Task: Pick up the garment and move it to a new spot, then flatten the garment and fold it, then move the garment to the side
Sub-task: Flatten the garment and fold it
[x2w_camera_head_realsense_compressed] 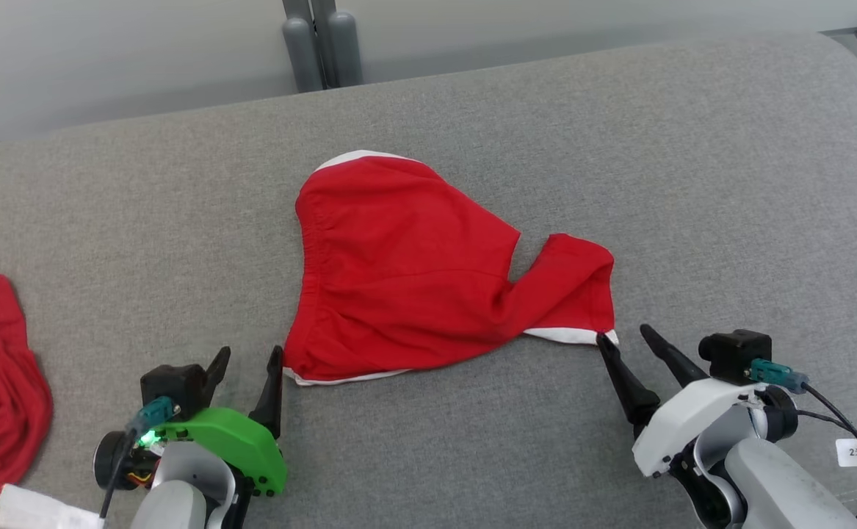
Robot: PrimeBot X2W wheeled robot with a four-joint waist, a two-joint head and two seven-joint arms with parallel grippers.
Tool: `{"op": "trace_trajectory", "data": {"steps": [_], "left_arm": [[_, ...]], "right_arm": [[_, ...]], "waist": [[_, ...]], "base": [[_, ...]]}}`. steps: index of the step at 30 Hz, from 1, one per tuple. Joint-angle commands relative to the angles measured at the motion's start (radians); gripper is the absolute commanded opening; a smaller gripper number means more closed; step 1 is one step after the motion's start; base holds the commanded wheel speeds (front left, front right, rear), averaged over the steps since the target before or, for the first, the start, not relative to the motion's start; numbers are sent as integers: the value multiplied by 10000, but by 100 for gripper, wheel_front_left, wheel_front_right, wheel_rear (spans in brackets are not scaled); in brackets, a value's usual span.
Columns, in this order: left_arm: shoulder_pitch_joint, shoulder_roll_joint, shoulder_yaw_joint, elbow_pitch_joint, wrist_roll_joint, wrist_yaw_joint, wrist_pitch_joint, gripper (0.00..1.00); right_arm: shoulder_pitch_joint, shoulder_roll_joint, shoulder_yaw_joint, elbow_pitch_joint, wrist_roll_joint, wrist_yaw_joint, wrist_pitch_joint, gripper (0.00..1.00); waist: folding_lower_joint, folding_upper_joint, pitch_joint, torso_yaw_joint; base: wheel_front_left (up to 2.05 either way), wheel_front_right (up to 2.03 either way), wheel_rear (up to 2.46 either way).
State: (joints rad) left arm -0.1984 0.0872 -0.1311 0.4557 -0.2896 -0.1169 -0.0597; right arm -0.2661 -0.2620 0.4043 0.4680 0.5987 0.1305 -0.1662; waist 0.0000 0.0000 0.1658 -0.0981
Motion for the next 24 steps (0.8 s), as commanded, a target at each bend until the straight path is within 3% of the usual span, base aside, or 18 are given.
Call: {"op": "trace_trajectory", "data": {"steps": [1, 10, 17, 24], "left_arm": [[-217, 170, -126, 83, -62, -60, 251, 100], [-640, 837, -962, -13, -747, -141, 1490, 100], [-402, 1084, -1247, -938, -1539, -138, 1544, 100], [19, 1550, -1990, -1852, -2343, -140, 2427, 100]], "right_arm": [[-155, -47, 151, 108, 194, 4, 144, 100], [-714, -241, 1030, 629, 1103, 4, 173, 100], [-1037, -243, 1394, 1042, 1299, 4, -229, 100], [-1208, -249, 1694, 1333, 1497, 4, -512, 100]], "waist": [[0, 0, 163, 96], [0, 0, 418, 132], [0, 0, 545, 100], [0, 0, 561, 113]], "base": [[0, 0, 0], [0, 0, 0], [0, 0, 0], [0, 0, 0]]}}
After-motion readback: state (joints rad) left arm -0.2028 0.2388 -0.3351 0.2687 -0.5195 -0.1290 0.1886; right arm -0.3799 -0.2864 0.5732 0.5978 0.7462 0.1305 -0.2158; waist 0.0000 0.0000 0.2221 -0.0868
